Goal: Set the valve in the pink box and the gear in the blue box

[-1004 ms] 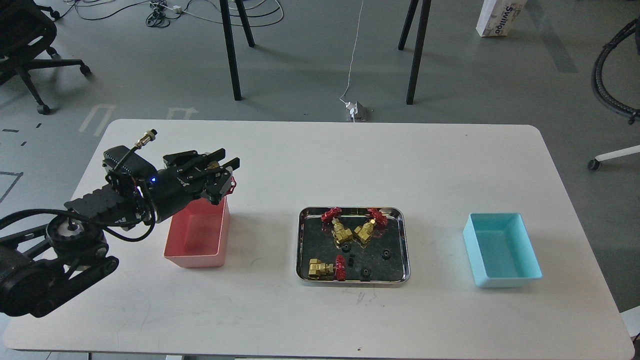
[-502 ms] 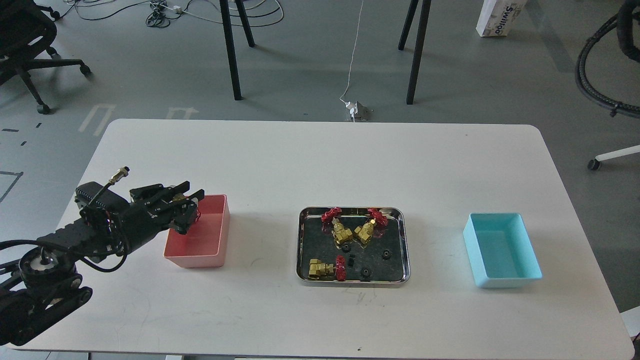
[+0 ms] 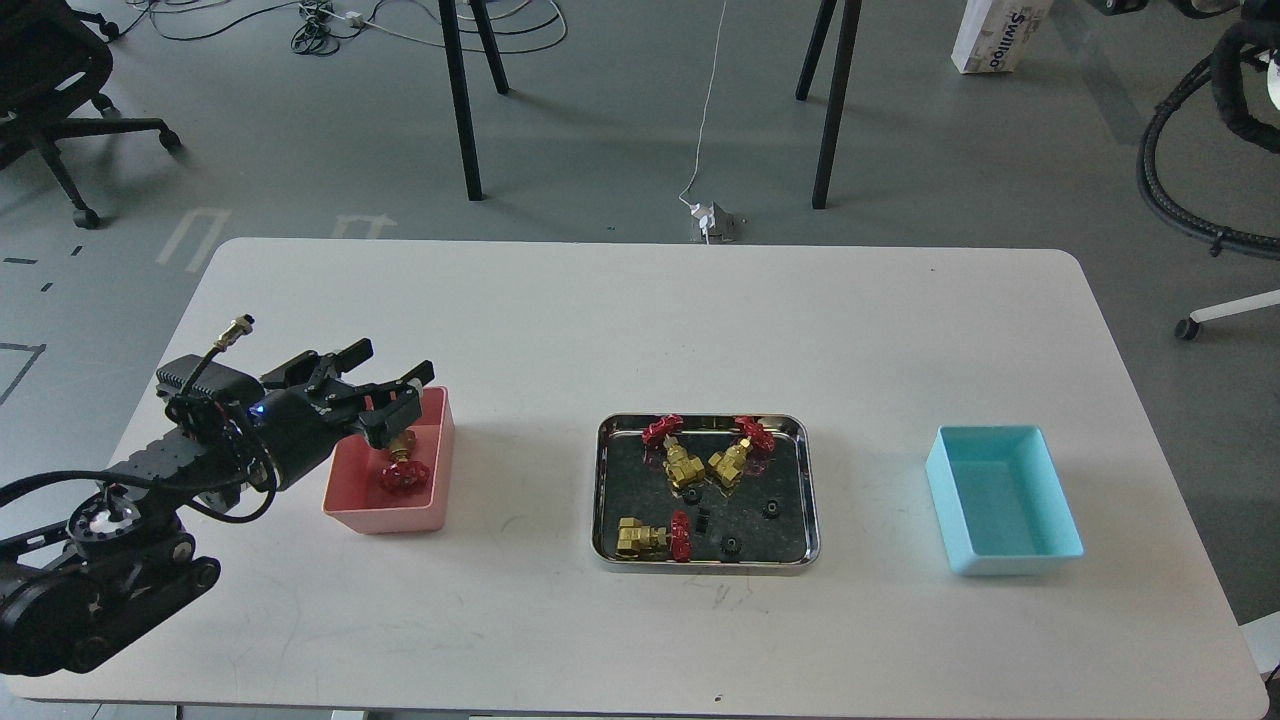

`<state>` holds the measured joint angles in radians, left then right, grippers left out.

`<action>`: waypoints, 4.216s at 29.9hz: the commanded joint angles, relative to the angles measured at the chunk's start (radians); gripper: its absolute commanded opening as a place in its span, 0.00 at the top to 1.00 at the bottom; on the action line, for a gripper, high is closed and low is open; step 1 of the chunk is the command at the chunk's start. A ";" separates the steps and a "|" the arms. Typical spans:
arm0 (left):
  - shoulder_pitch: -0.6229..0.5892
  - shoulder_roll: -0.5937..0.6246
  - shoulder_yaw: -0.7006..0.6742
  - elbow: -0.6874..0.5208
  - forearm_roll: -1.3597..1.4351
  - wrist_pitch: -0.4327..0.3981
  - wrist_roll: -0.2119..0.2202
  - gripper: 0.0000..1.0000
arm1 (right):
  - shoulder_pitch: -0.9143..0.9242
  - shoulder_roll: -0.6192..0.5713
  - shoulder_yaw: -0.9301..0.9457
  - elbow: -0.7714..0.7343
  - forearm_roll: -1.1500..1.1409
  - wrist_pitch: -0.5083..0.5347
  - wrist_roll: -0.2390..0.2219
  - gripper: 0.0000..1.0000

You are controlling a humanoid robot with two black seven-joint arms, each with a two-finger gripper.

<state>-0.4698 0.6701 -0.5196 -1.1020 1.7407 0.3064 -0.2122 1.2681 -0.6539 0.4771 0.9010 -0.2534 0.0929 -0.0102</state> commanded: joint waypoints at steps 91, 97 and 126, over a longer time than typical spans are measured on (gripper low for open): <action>-0.764 0.029 -0.178 0.102 -1.017 -0.313 0.111 0.03 | 0.022 0.568 -1.089 -0.022 -1.169 0.356 0.325 0.99; -0.762 0.045 -0.177 0.102 -1.017 -0.313 0.111 0.03 | 0.098 0.512 -1.056 0.025 -1.146 0.367 0.326 0.99; -0.762 0.063 -0.175 0.113 -1.015 -0.313 0.109 0.03 | 0.027 -0.233 -0.878 0.328 -1.118 0.393 0.322 0.20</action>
<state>-1.2313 0.7328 -0.6966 -0.9930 0.7256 -0.0089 -0.1039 1.3237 -0.9054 -0.4513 1.2371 -1.3854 0.4886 0.3152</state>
